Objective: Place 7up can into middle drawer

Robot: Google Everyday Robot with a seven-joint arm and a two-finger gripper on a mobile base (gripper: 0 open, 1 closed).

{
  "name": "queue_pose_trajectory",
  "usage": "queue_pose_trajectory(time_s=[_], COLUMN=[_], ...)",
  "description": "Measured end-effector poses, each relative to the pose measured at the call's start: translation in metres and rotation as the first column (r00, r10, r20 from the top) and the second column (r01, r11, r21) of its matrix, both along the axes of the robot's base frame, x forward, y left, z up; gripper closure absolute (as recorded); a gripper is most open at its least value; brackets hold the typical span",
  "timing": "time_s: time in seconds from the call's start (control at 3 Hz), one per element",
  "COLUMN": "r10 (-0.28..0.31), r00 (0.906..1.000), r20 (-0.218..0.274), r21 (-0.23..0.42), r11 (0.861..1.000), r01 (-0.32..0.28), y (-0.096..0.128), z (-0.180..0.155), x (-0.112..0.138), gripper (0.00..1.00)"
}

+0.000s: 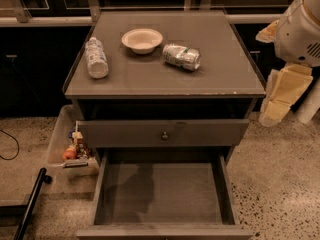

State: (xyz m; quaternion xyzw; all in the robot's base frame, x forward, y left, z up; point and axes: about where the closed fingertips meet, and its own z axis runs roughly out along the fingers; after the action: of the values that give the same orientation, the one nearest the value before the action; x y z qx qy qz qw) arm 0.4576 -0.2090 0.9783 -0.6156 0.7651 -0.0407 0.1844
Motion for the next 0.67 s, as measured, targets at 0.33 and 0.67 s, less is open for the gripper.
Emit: queue_pose_trajectory(time_s=[0.33,0.67], r10=[0.030,0.030], r00=[0.9982,0.9982], r20=[0.052,0.052], r21=[0.031,0.031], r11=[0.999,0.999], r01=[-0.031,-0.031], y=[0.0070,0.0070], z=[0.0038,0.0038], x=[0.0300,0.0301], gripper=[0.00,0.00])
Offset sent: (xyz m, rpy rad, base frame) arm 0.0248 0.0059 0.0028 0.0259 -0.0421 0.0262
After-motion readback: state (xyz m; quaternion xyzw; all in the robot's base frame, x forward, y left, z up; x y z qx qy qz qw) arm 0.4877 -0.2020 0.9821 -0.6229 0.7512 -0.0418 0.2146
